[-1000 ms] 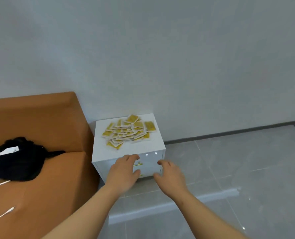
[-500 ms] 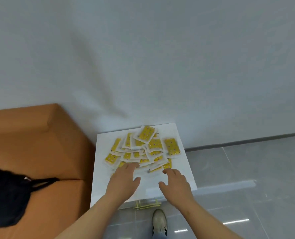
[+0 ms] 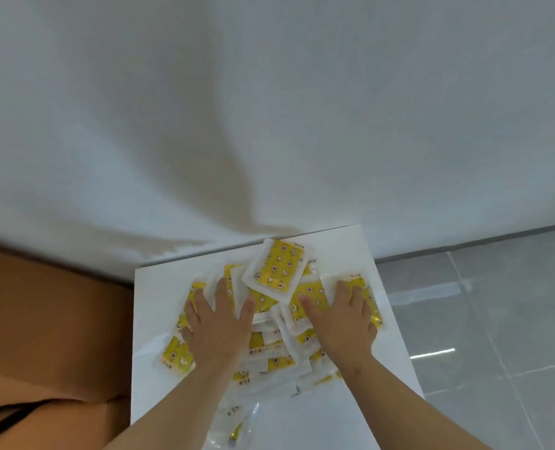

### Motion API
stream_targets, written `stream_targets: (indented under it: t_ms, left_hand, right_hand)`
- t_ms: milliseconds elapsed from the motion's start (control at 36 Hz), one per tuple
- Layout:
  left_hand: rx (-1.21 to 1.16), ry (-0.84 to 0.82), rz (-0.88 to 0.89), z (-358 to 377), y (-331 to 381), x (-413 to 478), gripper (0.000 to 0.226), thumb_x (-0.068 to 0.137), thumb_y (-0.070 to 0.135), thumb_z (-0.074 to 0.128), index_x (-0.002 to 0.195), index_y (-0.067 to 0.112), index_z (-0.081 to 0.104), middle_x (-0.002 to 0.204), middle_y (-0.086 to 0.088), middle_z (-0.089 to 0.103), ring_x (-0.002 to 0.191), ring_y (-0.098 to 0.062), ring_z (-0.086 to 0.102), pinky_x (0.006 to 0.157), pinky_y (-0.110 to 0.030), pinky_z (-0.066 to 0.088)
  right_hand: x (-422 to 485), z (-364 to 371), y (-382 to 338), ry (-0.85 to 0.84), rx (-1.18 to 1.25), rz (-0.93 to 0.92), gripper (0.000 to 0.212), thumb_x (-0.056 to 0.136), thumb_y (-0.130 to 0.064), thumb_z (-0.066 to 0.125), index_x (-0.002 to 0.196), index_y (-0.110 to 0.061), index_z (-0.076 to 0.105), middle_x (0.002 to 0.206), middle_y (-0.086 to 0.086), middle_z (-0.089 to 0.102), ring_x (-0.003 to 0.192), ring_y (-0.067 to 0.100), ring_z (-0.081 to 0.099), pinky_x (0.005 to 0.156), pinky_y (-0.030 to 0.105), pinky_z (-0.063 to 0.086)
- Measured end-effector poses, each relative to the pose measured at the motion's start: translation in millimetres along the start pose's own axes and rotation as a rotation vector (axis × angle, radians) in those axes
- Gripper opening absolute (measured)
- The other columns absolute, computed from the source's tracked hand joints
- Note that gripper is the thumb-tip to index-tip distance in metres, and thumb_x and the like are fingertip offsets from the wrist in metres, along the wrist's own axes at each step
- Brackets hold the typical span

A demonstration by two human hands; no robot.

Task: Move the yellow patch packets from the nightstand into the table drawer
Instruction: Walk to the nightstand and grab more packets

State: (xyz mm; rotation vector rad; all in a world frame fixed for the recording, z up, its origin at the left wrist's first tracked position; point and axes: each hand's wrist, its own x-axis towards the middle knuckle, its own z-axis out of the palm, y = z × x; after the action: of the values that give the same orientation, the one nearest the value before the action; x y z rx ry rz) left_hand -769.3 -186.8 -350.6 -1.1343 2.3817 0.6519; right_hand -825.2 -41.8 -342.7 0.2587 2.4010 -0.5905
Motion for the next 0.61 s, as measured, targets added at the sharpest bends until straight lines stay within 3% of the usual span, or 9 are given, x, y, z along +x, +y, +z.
stream_targets:
  t_ms: [111,250,389,472,528,611]
  left_hand:
    - [-0.040,-0.120,-0.161,14.0,9.0,24.8,0.080,0.084,0.071,0.030,0.148,0.035,-0.001,0.157,-0.005,-0.008,0.144,-0.030,-0.008,0.114,-0.055,0.010]
    - [-0.062,-0.012,-0.137,20.3,12.3,33.1,0.071,0.079,0.061,0.056,0.140,0.040,0.025,0.150,-0.004,0.017,0.139,-0.030,0.012,0.105,-0.053,0.025]
    - [-0.313,-0.042,-0.076,14.3,13.7,44.3,0.080,0.074,0.039,0.075,0.139,0.028,0.030,0.137,-0.009,0.044,0.128,-0.031,0.039,0.102,-0.044,0.035]
    - [-0.569,-0.092,-0.113,11.1,9.4,48.8,0.095,0.071,0.023,0.080,0.145,0.022,0.021,0.144,-0.005,0.040,0.129,-0.029,0.042,0.101,-0.041,0.039]
    - [-0.680,-0.100,-0.193,7.7,4.9,51.4,0.099,0.067,0.024,0.083,0.146,0.019,0.022,0.146,-0.006,0.038,0.130,-0.030,0.041,0.104,-0.046,0.038]
    - [-0.625,-0.096,-0.272,3.0,-3.4,50.3,0.083,0.072,0.039,0.077,0.140,0.012,0.037,0.139,-0.010,0.048,0.127,-0.032,0.045,0.102,-0.050,0.041]
  right_hand:
    - [17.0,23.2,-8.9,-0.070,-0.055,0.058,0.095,0.079,-0.071,0.045,0.149,-0.021,0.004,0.157,0.011,-0.007,0.144,0.032,-0.008,0.113,0.051,0.013]
    - [5.0,48.7,-9.3,-0.054,-0.238,-0.106,0.074,0.089,-0.058,0.042,0.147,-0.034,0.004,0.157,0.007,-0.013,0.144,0.031,-0.013,0.113,0.050,0.014]
    - [5.8,48.5,-11.5,0.008,-0.201,-0.163,0.068,0.089,-0.051,0.050,0.145,-0.035,0.016,0.156,0.002,0.009,0.143,0.025,0.008,0.109,0.046,0.023]
    - [10.0,44.2,-11.1,-0.003,-0.209,-0.190,0.073,0.088,-0.050,0.051,0.147,-0.029,0.014,0.152,-0.002,0.019,0.140,0.023,0.017,0.109,0.042,0.025]
    - [11.0,42.7,-9.5,0.005,-0.209,-0.246,0.068,0.087,-0.050,0.053,0.145,-0.025,0.025,0.148,-0.002,0.029,0.136,0.023,0.026,0.107,0.040,0.028]
    - [10.6,35.9,-6.7,0.034,-0.190,-0.333,0.055,0.089,-0.047,0.051,0.137,-0.020,0.042,0.141,-0.002,0.044,0.129,0.024,0.039,0.104,0.037,0.034]
